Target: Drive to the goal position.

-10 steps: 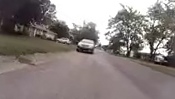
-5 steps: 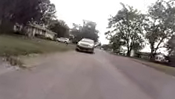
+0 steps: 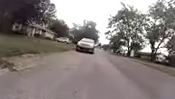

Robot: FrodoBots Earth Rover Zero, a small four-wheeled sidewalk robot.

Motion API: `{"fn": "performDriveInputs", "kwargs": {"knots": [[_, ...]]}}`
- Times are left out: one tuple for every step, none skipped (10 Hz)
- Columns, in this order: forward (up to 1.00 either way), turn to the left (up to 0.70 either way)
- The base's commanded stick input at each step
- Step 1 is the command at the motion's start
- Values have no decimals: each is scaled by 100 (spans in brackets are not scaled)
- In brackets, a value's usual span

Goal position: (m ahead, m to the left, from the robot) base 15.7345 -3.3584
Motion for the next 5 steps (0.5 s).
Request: {"fn": "performDriveInputs", "kwargs": {"knots": [[70,0],[70,0],[70,0],[70,0],[70,0]]}}
